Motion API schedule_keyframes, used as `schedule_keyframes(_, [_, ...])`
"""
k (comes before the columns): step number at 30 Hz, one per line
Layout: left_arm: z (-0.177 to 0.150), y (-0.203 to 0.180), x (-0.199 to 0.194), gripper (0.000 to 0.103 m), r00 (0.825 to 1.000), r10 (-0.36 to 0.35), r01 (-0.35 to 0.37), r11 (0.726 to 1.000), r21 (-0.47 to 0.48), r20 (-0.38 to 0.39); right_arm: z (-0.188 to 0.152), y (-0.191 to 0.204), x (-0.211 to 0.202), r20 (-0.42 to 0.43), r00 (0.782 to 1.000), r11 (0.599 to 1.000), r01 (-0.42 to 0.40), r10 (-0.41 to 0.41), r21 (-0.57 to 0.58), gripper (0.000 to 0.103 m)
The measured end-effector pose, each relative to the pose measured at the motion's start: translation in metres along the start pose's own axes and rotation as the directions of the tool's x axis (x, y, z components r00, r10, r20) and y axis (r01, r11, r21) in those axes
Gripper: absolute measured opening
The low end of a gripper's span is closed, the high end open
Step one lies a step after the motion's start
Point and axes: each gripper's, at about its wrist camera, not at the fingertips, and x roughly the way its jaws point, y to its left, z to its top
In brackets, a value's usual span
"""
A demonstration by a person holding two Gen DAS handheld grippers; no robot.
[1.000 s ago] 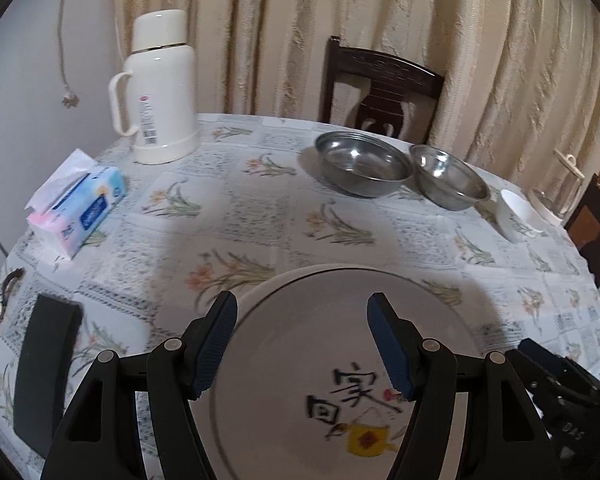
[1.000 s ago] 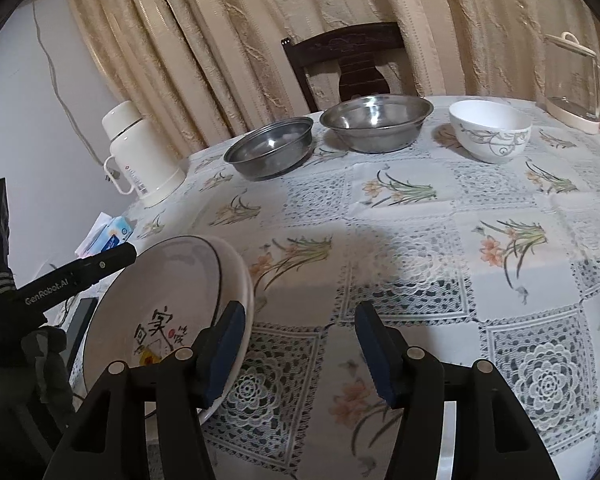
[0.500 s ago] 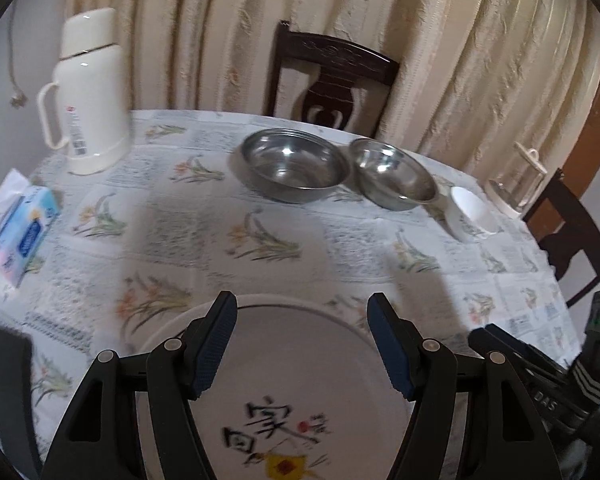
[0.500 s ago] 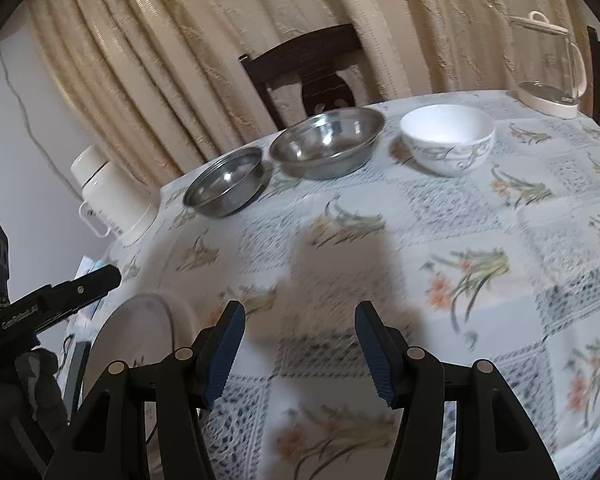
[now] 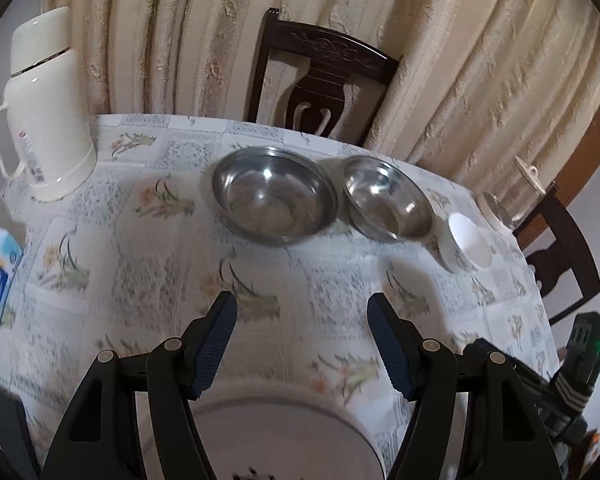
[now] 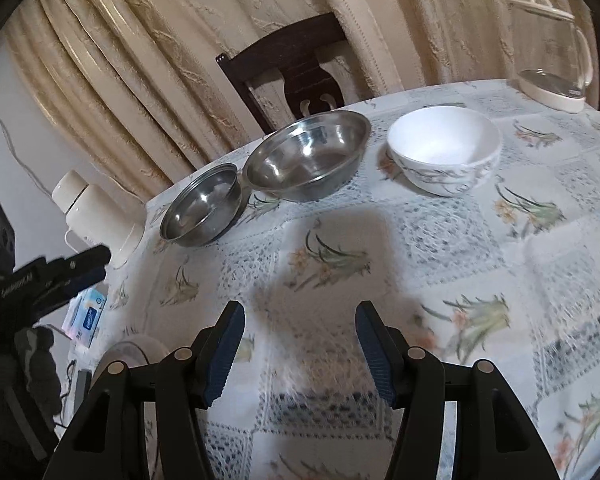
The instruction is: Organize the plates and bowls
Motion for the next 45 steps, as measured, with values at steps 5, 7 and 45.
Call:
schedule_keyframes(5, [0.029, 0.01, 0.013, 0.069, 1.0, 0.027, -0.027, 1.0, 0.0, 0.008, 0.022, 0.01, 0.019, -0.03, 0.999, 0.999, -0.034, 0.034, -0.002, 0.061])
schedule_keyframes(7, [0.042, 0.017, 0.022, 0.069, 0.999, 0.036, -0.036, 0.999, -0.003, 0.001, 0.03, 0.016, 0.027, -0.04, 0.998, 0.999, -0.046, 0.045, -0.005, 0.061])
schedule_keyframes(45, [0.092, 0.066, 0.158, 0.034, 0.991, 0.064, -0.062, 0.998, 0.023, -0.119, 0.081, 0.076, 0.166, -0.116, 0.985, 0.986, -0.137, 0.126, -0.093, 0.035])
